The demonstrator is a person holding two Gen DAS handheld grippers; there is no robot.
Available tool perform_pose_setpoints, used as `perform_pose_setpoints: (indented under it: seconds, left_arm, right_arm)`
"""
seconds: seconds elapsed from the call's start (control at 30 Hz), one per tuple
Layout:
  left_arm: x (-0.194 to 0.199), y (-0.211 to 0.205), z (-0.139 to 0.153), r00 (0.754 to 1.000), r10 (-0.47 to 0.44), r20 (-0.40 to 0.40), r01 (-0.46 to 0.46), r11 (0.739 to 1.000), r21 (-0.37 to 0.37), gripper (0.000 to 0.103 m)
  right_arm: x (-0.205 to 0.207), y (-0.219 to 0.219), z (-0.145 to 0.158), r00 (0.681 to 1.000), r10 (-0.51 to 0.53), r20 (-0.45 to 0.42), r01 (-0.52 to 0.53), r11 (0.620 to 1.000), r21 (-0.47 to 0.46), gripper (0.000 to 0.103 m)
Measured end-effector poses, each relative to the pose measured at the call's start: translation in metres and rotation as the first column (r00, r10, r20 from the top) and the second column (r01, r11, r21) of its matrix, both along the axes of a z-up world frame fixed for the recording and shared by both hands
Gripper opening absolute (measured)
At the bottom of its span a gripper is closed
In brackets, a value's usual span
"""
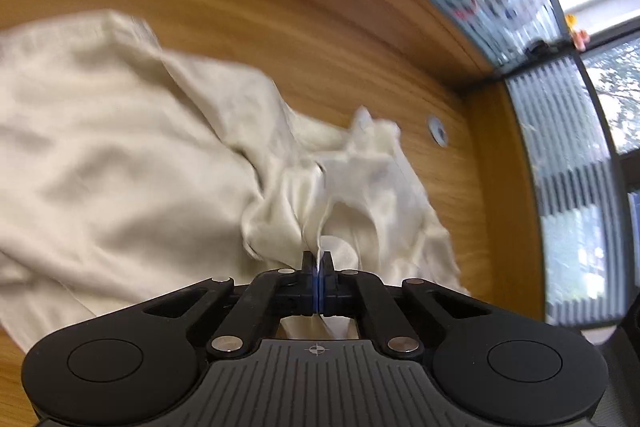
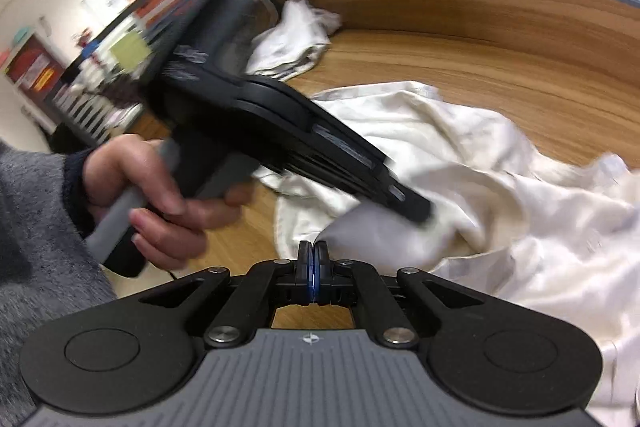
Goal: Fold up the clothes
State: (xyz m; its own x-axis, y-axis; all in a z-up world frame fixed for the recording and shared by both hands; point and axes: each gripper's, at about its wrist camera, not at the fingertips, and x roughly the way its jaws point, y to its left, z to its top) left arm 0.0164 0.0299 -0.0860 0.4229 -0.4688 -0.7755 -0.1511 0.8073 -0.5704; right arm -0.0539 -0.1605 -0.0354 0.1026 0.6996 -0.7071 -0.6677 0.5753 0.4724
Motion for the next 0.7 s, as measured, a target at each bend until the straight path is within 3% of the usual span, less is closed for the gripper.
perform_pose_setpoints:
  seconds: [0.13,0.23,0.4,0.43,0.53,0.7]
  left_arm:
    - [-0.002,0.022,0.02,0.994,0.084,0.071,-0.092,0.989,0.113,0.003]
    - [-0.006,0.043,0.035,0.982,0.145,0.123,-0.165,0.972,0.17,0.003]
    - [-0.006,0.071,0.058,0.948,0.256,0.19,-0.294,0.932,0.212,0.003]
    - [-0.005,0.075,0.062,0.941,0.273,0.202,-0.315,0.924,0.218,0.003]
    - [-0.005,0.086,0.074,0.919,0.317,0.235,-0.37,0.898,0.236,0.003]
    - [-0.007,0.107,0.087,0.887,0.37,0.276,-0.443,0.849,0.287,0.003]
  right_arm:
    - [-0.002,-0.03,-0.015,0.994,-0.107,0.011,0.108,0.992,-0.072,0.007]
    - [-0.004,-0.058,-0.03,0.982,-0.19,0.017,0.191,0.971,-0.142,0.02]
    - [-0.012,-0.1,-0.058,0.95,-0.308,0.06,0.312,0.909,-0.275,0.034]
    - [-0.013,-0.106,-0.064,0.943,-0.324,0.072,0.331,0.895,-0.299,0.04]
    - [-0.019,-0.122,-0.082,0.933,-0.346,0.103,0.36,0.865,-0.35,0.056]
    - [-0.021,-0.119,-0.102,0.935,-0.339,0.105,0.353,0.857,-0.375,0.065]
